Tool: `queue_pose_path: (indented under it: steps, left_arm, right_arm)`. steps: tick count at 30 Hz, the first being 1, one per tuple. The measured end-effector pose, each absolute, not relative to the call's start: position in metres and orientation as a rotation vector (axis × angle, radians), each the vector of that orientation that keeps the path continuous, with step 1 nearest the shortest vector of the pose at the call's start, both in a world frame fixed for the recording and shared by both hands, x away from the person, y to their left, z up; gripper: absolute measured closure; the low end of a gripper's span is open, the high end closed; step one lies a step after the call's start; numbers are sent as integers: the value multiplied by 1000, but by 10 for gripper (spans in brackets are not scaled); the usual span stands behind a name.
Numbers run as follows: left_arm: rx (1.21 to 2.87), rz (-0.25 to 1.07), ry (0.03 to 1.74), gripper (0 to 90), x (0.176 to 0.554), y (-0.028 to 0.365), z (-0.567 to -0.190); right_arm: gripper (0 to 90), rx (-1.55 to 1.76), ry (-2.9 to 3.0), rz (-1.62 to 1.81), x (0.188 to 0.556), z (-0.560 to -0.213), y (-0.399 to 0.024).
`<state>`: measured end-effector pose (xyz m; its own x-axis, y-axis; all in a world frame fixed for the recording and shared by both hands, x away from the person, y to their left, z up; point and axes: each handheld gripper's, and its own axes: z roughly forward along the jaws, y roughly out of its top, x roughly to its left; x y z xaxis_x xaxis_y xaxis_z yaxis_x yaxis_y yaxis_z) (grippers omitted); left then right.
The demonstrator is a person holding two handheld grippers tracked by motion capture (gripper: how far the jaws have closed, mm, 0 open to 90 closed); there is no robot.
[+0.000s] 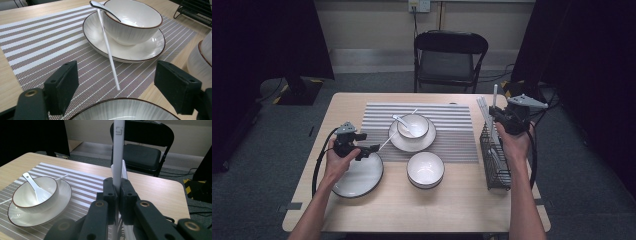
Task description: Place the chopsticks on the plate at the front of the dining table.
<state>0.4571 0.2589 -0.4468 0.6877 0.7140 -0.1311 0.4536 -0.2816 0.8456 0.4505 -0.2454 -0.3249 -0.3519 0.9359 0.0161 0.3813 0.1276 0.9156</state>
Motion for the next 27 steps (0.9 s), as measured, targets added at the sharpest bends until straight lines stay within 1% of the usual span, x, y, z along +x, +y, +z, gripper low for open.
queue_pose_path:
  steps: [9,27]
  left_arm:
    - [1904,321,909,194,458,260,-447]
    - [1917,317,903,194,458,258,-448]
  right_arm:
    - [853,1248,1800,1226,449,-314,-243]
    - [854,1197,1788,1223,447,-299,-235]
